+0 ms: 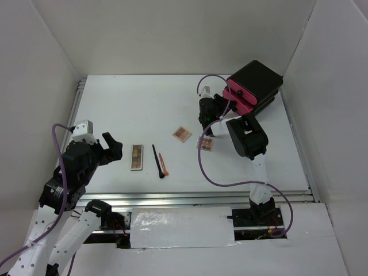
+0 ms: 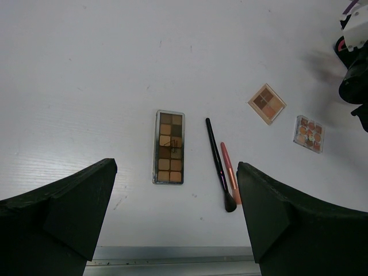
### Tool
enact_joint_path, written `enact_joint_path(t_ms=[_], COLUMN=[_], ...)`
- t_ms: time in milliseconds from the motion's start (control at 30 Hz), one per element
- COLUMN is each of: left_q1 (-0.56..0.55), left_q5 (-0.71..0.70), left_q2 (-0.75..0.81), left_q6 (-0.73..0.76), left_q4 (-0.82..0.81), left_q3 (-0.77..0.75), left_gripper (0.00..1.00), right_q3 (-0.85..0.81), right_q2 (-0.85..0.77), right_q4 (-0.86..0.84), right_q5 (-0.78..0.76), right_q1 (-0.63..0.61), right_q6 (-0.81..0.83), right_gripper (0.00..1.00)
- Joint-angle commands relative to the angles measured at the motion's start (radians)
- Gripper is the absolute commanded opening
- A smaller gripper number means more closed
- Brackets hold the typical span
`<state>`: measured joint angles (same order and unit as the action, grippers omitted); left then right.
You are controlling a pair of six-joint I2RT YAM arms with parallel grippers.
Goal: Organize the makeup
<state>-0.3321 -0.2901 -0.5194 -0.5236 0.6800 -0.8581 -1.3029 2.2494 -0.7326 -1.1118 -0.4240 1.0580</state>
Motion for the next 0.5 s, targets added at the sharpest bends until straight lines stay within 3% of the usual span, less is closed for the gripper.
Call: enact_joint_path(t_ms=[0, 467], left_q1=[-0.004, -0.002], left_q5=[0.000, -0.001], left_q2=[0.009, 0.025], left_q6=[0.014, 0.013], left_q4=[-0.039, -0.037], left_q3=[-0.002, -0.002], left_gripper=[0.99, 0.99], right_q3=[0.011, 0.062], right_q2=[-0.020, -0.082], right_q4=[-0.102, 0.043], right_q5=[-0.033, -0.060], right_q1=[-0.038, -0.113], right_q6=[0.007, -0.119], right_gripper=[0.33, 0.33])
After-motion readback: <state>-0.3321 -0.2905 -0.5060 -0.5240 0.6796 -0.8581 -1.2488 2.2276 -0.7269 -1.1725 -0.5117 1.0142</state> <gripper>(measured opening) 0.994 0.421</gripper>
